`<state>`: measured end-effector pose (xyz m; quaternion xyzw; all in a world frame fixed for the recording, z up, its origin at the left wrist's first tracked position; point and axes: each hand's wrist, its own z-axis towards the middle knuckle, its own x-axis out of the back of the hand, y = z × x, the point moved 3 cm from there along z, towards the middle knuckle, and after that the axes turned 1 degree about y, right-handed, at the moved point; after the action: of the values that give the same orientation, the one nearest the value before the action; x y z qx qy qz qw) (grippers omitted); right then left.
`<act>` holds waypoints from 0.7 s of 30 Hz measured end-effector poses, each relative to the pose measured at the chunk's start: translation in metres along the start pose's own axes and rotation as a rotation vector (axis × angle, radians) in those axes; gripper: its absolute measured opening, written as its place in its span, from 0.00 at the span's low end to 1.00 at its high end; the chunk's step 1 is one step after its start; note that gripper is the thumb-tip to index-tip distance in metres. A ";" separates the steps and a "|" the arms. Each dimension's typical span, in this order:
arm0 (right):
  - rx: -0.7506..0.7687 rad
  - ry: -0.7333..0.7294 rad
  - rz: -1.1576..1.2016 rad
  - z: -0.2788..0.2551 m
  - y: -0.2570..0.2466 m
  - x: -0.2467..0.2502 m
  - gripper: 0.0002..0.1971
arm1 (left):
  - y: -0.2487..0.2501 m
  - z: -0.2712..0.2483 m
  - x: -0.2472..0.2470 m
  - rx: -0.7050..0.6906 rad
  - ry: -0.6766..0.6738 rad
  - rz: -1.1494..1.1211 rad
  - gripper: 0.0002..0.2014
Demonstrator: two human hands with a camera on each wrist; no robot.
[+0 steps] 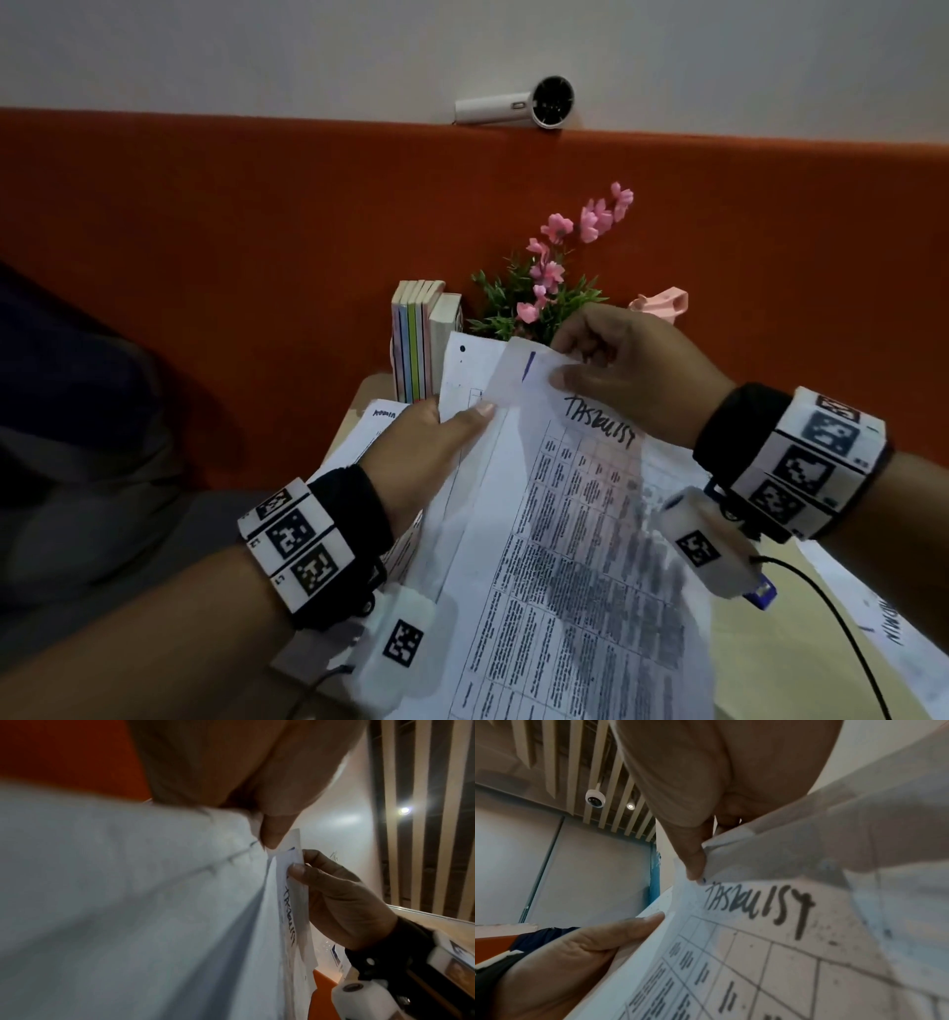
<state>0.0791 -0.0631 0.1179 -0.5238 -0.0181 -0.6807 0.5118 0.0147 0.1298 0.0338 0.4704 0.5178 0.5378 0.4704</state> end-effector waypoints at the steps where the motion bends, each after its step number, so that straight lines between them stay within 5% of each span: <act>1: 0.003 -0.018 -0.012 0.001 0.000 -0.001 0.06 | 0.002 -0.002 -0.003 -0.020 -0.015 0.009 0.14; 21: -0.014 -0.064 -0.087 0.007 0.000 -0.001 0.15 | 0.004 -0.011 -0.022 -0.086 -0.162 -0.017 0.16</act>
<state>0.0835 -0.0589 0.1203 -0.5474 -0.0523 -0.6853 0.4774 0.0061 0.1067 0.0372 0.4875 0.4585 0.5158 0.5348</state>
